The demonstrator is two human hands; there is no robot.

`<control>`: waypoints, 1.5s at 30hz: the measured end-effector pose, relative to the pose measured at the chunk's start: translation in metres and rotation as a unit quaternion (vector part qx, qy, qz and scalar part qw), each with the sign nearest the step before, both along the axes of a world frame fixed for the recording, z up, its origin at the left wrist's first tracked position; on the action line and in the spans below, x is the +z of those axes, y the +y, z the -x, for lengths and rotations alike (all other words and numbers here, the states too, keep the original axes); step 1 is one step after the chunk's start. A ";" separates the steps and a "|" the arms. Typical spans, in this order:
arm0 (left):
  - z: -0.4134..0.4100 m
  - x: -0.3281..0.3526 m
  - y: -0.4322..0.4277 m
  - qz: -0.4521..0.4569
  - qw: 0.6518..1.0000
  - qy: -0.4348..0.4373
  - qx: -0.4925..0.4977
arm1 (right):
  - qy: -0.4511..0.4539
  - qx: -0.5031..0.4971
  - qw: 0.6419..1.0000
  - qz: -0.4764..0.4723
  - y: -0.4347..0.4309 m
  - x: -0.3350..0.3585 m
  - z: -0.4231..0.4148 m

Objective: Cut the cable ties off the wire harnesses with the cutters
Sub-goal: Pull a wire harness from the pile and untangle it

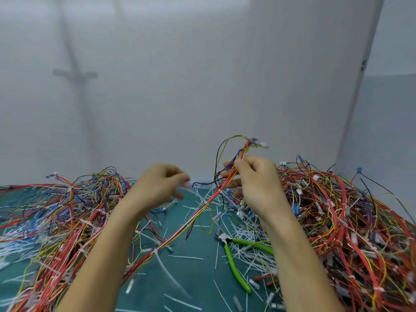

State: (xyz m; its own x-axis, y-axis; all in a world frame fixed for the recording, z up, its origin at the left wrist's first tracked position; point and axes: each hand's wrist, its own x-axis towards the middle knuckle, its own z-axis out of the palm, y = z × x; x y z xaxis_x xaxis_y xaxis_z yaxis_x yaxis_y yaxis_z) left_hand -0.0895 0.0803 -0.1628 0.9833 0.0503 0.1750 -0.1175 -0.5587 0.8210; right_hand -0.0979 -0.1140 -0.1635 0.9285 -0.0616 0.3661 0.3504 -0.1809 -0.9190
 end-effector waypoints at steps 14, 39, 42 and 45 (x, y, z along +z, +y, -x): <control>-0.043 -0.110 0.090 -0.285 0.937 0.156 0.124 | -0.194 -0.127 0.973 0.011 -0.035 0.016 0.005; -0.013 -0.021 -0.034 0.165 0.977 -0.087 -0.106 | -0.156 0.015 0.982 -0.104 -0.022 0.006 -0.002; -0.003 0.000 -0.057 0.181 0.960 -0.204 -0.060 | -0.138 0.050 0.983 -0.112 -0.021 0.007 0.000; 0.001 0.013 -0.064 0.193 0.950 -0.244 -0.025 | -0.119 0.084 0.982 -0.119 -0.022 0.008 0.001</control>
